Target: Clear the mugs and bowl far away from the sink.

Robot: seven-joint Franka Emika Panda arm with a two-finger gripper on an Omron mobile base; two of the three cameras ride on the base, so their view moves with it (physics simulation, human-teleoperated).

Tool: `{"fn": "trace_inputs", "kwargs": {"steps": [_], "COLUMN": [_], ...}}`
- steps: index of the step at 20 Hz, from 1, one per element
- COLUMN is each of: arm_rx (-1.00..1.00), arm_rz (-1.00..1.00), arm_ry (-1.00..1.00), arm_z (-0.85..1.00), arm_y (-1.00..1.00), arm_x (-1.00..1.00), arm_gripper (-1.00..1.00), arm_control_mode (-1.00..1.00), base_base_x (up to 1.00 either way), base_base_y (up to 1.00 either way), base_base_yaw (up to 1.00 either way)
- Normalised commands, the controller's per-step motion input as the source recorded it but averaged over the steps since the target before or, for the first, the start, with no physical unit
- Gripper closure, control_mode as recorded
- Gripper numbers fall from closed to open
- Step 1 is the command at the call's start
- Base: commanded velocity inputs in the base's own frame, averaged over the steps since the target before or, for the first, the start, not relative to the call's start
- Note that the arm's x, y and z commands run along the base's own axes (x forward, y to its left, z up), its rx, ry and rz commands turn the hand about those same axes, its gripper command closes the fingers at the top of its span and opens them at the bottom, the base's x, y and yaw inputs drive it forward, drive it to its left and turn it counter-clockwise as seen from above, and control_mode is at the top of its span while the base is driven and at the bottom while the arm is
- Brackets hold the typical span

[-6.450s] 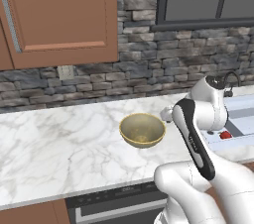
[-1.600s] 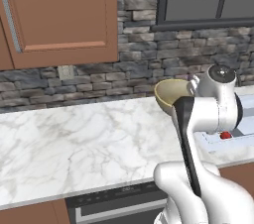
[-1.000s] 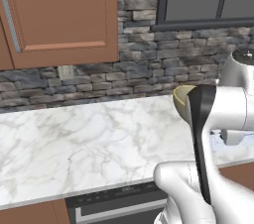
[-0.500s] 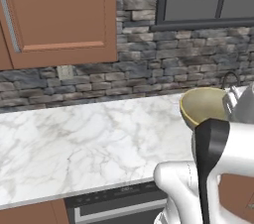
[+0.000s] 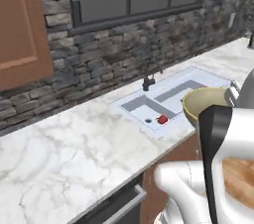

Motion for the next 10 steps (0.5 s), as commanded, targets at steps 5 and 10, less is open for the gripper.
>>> {"fn": "trace_inputs", "kwargs": {"steps": [5,10], "arm_rx": [0.0,0.0], "arm_rz": [0.0,0.0], "arm_ry": [0.0,0.0], "arm_z": [0.0,0.0], "arm_y": [0.0,0.0], "arm_x": [0.0,0.0], "arm_gripper": [1.0,1.0], "arm_control_mode": [1.0,1.0], "base_base_x": [0.0,0.0], "base_base_y": [0.0,0.0], "base_base_yaw": [-1.0,-1.0]}}
